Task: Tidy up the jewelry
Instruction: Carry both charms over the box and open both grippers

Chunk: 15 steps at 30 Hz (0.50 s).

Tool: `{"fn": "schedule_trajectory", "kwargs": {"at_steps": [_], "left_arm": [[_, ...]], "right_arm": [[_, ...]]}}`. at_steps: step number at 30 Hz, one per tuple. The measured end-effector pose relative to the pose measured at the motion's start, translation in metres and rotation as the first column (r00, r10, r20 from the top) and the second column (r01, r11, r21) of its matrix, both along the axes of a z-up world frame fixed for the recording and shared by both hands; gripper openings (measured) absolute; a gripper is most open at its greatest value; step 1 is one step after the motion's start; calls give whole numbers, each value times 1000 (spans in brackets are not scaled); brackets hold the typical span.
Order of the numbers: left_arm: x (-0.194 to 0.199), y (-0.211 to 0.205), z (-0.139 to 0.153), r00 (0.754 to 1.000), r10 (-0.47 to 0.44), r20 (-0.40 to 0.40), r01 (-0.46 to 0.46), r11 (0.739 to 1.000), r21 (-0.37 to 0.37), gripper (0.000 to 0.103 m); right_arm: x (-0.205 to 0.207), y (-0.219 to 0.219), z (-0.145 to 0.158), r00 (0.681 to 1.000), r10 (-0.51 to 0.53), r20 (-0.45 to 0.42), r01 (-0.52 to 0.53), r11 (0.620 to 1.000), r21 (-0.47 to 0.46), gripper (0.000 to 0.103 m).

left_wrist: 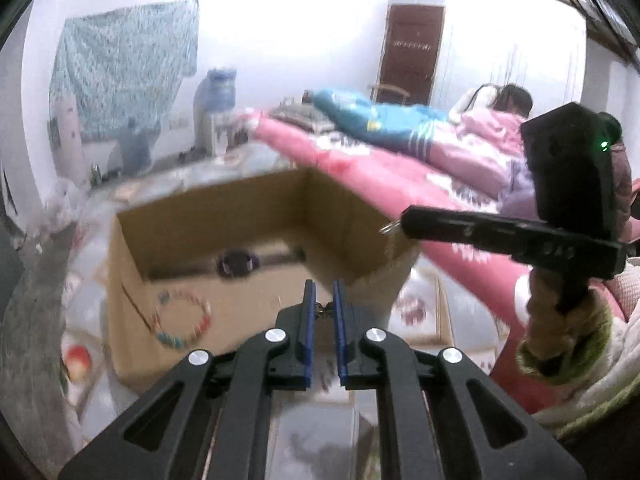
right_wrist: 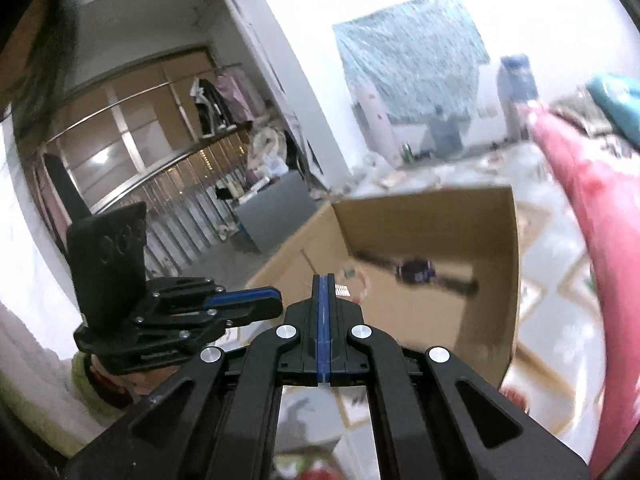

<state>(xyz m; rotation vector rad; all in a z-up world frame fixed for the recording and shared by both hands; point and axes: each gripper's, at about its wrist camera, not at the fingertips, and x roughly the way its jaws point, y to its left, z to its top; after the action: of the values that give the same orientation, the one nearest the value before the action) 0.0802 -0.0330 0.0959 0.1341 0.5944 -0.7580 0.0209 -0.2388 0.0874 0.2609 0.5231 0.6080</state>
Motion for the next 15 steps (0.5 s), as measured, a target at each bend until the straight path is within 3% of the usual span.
{"fn": "schedule_trajectory", "kwargs": {"at_steps": [4, 11, 15], "left_arm": [[31, -3, 10, 1000, 5, 6, -5, 1000, 11, 8], [105, -15, -19, 981, 82, -175, -70, 995, 71, 9], [127, -20, -38, 965, 130, -227, -101, 985, 137, 9]], "right_arm": [[37, 0, 2, 1000, 12, -26, -13, 1000, -7, 0], [99, 8, -24, 978, -11, -209, -7, 997, -83, 1], [110, 9, -40, 963, -33, -269, -2, 992, -127, 5]]}}
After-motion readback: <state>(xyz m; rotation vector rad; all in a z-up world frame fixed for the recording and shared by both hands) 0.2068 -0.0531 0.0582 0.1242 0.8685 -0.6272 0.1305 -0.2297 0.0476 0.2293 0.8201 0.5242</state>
